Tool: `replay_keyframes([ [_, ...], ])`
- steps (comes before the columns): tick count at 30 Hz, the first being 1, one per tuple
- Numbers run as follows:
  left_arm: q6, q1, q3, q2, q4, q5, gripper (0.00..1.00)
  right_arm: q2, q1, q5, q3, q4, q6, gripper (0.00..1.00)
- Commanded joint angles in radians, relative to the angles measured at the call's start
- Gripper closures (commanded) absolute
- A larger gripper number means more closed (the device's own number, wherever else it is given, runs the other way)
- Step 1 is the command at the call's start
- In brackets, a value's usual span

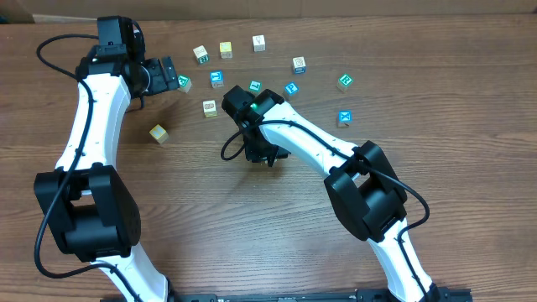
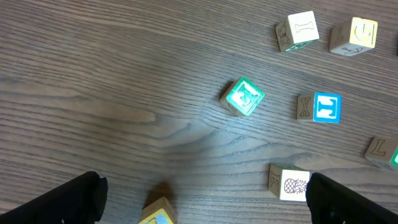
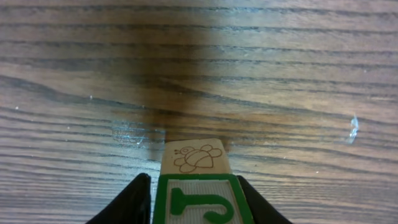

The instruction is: Form a tower

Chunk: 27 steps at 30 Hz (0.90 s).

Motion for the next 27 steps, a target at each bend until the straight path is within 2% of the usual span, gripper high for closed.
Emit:
replay_keyframes([
  [1, -0.010, -0.006, 0.000, -0.028, 0.003, 0.000, 0.00, 0.006, -0.004, 0.000, -0.009, 0.005, 0.000, 0.64],
  [5, -0.009, -0.006, 0.000, -0.028, 0.003, 0.000, 0.00, 0.006, -0.004, -0.011, -0.009, 0.016, 0.012, 0.71],
  [15, -0.009, -0.006, 0.000, -0.028, 0.003, 0.000, 0.00, 0.006, -0.004, -0.050, -0.009, 0.055, 0.011, 0.71],
  [17, -0.009, -0.006, 0.000, -0.028, 0.003, 0.000, 0.00, 0.006, -0.004, -0.050, -0.009, 0.059, 0.011, 0.70],
  [19, -0.009, -0.006, 0.000, -0.028, 0.003, 0.000, 0.00, 0.006, -0.004, -0.049, -0.009, 0.059, 0.011, 0.63],
  [22, -0.009, -0.006, 0.000, -0.028, 0.003, 0.000, 0.00, 0.006, -0.004, -0.049, -0.009, 0.060, 0.011, 0.60],
  [27, -0.009, -0.006, 0.000, -0.028, 0.003, 0.000, 0.00, 0.006, -0.004, -0.049, -0.009, 0.060, 0.010, 0.69],
])
